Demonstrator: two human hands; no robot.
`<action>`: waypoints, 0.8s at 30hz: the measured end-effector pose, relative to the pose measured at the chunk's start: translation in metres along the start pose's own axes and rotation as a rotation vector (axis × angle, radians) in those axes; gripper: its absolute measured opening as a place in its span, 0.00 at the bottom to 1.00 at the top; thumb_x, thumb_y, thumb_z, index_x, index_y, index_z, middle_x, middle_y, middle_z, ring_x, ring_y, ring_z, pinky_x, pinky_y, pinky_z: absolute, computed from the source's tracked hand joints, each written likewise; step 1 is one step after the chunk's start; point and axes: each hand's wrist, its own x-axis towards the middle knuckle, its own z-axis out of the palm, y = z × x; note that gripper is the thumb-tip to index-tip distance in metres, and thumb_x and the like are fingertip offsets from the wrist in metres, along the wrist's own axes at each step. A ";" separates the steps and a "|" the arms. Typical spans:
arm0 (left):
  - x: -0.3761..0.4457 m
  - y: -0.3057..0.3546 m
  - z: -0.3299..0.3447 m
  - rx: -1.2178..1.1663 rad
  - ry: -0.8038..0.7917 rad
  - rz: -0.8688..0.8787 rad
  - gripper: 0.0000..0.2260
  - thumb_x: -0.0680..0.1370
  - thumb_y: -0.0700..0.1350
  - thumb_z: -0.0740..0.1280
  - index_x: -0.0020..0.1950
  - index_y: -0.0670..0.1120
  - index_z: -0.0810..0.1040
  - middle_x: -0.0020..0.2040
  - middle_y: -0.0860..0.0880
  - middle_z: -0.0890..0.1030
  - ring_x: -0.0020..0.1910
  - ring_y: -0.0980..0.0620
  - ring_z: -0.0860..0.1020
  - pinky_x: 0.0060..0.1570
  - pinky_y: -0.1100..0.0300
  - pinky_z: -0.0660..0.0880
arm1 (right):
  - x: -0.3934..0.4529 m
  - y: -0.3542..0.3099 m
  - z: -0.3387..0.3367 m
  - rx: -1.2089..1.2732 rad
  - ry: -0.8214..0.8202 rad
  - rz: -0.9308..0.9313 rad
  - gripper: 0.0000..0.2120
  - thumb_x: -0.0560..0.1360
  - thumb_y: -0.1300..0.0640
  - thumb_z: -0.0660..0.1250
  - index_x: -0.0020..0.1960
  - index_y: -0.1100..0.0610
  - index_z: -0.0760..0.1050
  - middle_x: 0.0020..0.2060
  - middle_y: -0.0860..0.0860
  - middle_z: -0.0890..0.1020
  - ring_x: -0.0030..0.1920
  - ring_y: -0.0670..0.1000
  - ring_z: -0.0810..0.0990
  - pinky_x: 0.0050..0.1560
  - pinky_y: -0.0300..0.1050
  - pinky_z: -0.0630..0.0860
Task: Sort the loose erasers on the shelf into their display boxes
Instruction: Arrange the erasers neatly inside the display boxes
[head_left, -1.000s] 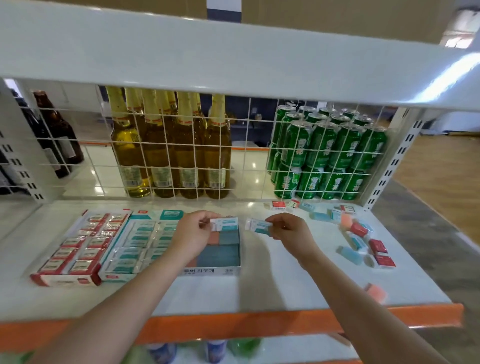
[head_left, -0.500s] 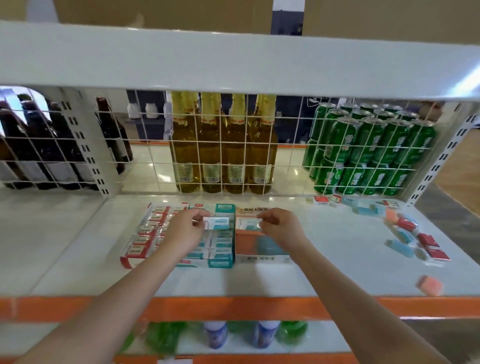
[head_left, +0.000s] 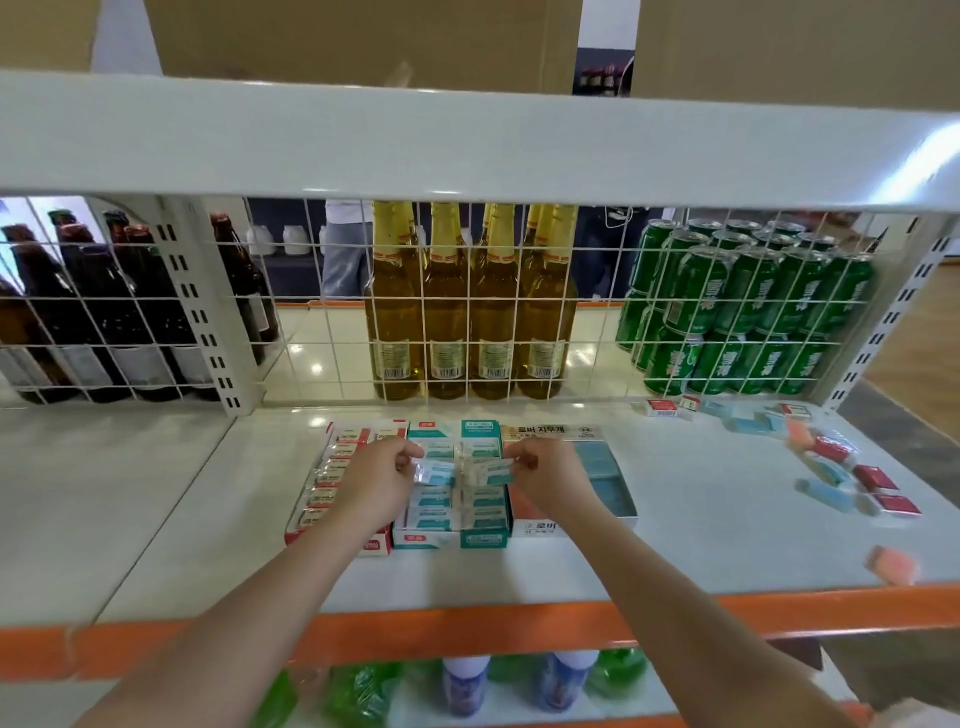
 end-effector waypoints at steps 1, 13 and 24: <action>0.002 0.001 0.001 0.017 -0.011 0.006 0.12 0.79 0.39 0.62 0.61 0.46 0.76 0.62 0.47 0.77 0.57 0.52 0.75 0.45 0.65 0.72 | 0.001 0.000 0.001 0.003 -0.014 0.006 0.13 0.78 0.62 0.59 0.61 0.57 0.75 0.58 0.52 0.78 0.47 0.47 0.76 0.42 0.33 0.75; 0.018 0.001 0.004 0.252 -0.107 0.155 0.12 0.79 0.44 0.63 0.61 0.48 0.77 0.64 0.49 0.74 0.60 0.51 0.74 0.54 0.61 0.70 | 0.005 -0.017 0.008 -0.371 -0.119 -0.094 0.16 0.77 0.52 0.63 0.63 0.56 0.73 0.62 0.53 0.68 0.59 0.53 0.71 0.59 0.44 0.75; 0.016 0.002 -0.001 0.377 -0.281 0.339 0.10 0.79 0.46 0.62 0.56 0.48 0.80 0.52 0.50 0.79 0.47 0.53 0.77 0.47 0.60 0.75 | 0.006 -0.022 0.007 -0.517 -0.191 -0.282 0.14 0.77 0.52 0.61 0.61 0.55 0.75 0.58 0.53 0.72 0.59 0.53 0.69 0.59 0.45 0.70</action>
